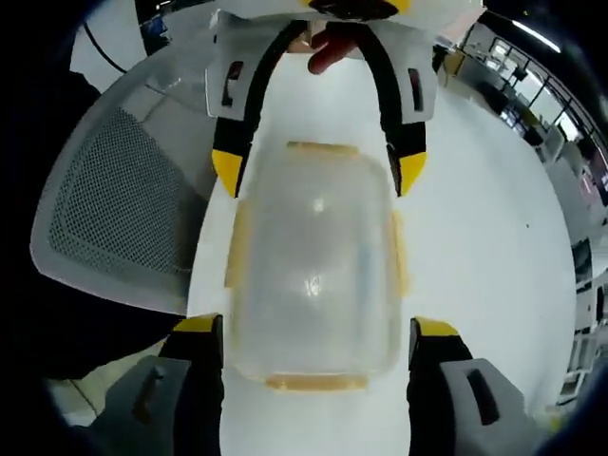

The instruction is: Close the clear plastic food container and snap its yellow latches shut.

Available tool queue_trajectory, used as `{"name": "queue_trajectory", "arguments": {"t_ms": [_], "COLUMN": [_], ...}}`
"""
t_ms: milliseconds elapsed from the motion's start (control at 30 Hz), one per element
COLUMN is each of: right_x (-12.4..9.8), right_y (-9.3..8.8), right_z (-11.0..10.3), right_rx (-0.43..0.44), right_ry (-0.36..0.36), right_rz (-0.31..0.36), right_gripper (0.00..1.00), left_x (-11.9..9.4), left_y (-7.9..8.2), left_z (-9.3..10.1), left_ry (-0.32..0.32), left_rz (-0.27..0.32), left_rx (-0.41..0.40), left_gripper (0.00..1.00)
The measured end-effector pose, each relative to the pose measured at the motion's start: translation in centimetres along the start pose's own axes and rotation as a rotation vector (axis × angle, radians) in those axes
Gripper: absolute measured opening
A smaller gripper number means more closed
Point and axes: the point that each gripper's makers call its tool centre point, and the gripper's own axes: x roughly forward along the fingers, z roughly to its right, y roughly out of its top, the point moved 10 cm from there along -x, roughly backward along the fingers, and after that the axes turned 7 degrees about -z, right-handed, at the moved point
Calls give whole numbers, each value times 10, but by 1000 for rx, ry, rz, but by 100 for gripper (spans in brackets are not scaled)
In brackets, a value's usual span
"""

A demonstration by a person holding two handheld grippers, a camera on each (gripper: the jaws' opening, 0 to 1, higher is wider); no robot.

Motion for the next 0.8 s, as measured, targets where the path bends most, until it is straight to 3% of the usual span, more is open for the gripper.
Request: {"name": "queue_trajectory", "arguments": {"t_ms": [33, 100, 367, 800], "right_x": [2, 4, 4, 7], "right_y": [-1, -3, 0, 8], "right_z": [-1, -2, -1, 0], "right_rx": [-13, -52, -41, -49], "right_ry": [-1, -28, -25, -27], "right_rz": [-15, -33, -54, -37], "right_gripper": [75, 75, 74, 74], "left_x": [0, 1, 2, 1], "left_y": [0, 2, 2, -6], "left_z": [-2, 0, 1, 1], "left_ry": [16, 15, 22, 27], "left_rz": [-8, -1, -4, -21], "left_rx": [29, -1, 2, -11], "left_gripper": [72, 72, 72, 72]}}
